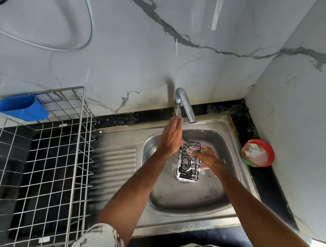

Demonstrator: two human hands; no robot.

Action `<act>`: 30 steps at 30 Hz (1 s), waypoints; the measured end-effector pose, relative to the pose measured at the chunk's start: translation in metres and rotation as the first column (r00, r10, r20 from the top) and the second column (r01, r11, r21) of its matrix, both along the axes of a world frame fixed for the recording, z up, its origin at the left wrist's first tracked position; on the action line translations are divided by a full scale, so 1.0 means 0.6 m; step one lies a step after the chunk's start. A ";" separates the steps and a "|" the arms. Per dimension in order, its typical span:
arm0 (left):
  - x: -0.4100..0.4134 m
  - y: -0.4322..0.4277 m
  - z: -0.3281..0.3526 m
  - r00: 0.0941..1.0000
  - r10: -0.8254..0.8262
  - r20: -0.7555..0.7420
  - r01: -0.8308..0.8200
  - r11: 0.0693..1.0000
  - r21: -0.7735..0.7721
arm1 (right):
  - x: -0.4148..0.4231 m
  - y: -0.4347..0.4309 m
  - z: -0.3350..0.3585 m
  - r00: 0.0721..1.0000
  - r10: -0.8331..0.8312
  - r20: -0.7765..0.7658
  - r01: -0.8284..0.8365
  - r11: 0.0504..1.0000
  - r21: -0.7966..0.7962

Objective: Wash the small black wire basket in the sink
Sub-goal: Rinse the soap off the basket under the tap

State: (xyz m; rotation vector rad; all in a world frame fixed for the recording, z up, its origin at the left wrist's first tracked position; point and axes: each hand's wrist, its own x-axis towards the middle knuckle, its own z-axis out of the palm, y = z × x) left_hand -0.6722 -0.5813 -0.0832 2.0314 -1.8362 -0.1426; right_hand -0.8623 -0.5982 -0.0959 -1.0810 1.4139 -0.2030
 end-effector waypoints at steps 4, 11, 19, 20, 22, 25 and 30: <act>0.038 -0.038 -0.002 0.870 -0.279 0.406 0.230 0.959 0.167 | 0.006 0.002 0.000 1.000 -0.003 0.003 0.003 1.000 0.009; 0.033 -0.046 -0.017 0.866 -0.271 0.421 0.093 0.913 0.397 | 0.015 0.010 0.005 1.000 -0.007 0.015 0.007 1.000 0.018; 0.076 -0.001 -0.022 0.988 -0.111 0.105 0.068 0.934 0.350 | 0.013 0.016 0.016 1.000 -0.013 -0.005 0.013 1.000 -0.015; 0.082 0.002 -0.016 0.994 -0.099 0.053 0.073 0.925 0.373 | 0.015 0.017 0.016 1.000 -0.009 0.003 0.009 1.000 -0.020; 0.072 0.007 0.002 0.997 -0.020 -0.075 0.048 0.918 0.393 | 0.019 0.015 0.013 1.000 -0.016 -0.001 0.016 1.000 -0.013; 0.025 0.020 0.016 0.923 0.260 -0.283 -0.153 0.925 0.349 | 0.031 0.012 0.009 0.996 -0.090 -0.027 0.090 0.996 0.005; -0.027 0.027 0.014 0.708 0.387 -0.591 -0.071 0.872 0.485 | 0.040 0.002 0.016 0.952 -0.300 -0.061 0.305 0.947 0.103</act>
